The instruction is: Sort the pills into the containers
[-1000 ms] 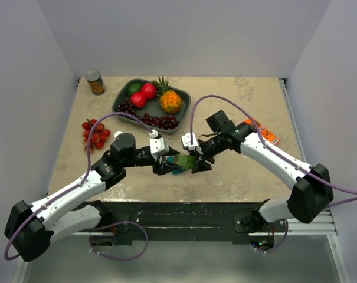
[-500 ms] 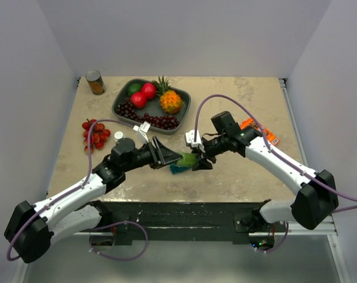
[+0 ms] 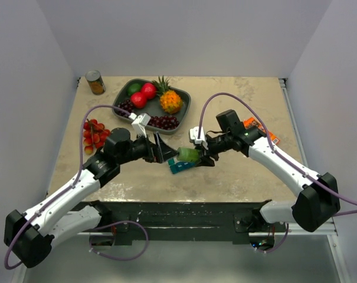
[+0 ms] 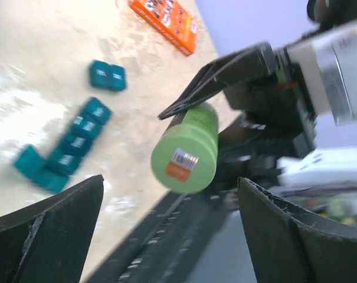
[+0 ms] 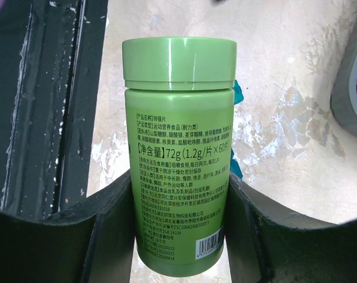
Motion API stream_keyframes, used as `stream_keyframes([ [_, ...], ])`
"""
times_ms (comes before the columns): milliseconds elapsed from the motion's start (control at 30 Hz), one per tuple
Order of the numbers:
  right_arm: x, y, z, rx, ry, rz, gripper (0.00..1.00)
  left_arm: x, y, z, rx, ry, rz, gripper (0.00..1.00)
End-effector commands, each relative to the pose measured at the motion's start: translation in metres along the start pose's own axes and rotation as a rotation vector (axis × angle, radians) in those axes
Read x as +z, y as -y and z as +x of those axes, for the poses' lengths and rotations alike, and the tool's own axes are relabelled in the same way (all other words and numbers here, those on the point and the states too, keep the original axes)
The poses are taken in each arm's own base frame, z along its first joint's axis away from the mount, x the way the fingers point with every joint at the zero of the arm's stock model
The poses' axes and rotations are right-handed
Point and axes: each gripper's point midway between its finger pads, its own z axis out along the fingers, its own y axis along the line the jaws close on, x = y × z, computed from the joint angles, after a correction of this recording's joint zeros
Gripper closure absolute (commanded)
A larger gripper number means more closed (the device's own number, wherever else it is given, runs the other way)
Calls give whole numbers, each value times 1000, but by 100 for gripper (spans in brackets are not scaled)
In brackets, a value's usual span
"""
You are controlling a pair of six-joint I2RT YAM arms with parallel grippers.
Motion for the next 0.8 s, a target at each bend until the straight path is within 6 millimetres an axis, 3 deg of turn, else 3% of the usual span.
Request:
stream_keyframes([
  [0,-8,2,-14,-41,64,25,100,-23,-22,-6,547,-22,-69,2],
  [100,-7,-4,-7,-60,70,-10,100,-35,-3,21,920,-27,210,1],
  [133,-6,-8,-6,-74,74,-32,100,-41,8,29,1062,45,335,1],
  [167,-5,-9,-4,-75,72,-40,100,-43,12,29,1208,107,386,1],
  [267,-3,-13,-1,-88,73,-64,100,-43,23,16,1384,252,427,1],
  [300,-3,-15,-2,-96,77,-70,100,-32,17,17,1389,208,429,1],
  [333,-2,-17,-1,-103,82,-79,100,-29,28,12,1410,205,459,1],
  [400,-2,-19,0,-108,89,-89,100,-12,26,11,1410,157,480,1],
  [567,-1,-22,1,-117,92,-95,100,3,41,8,1421,163,545,3],
  [767,0,-22,1,-115,94,-102,100,16,41,20,1353,83,597,17],
])
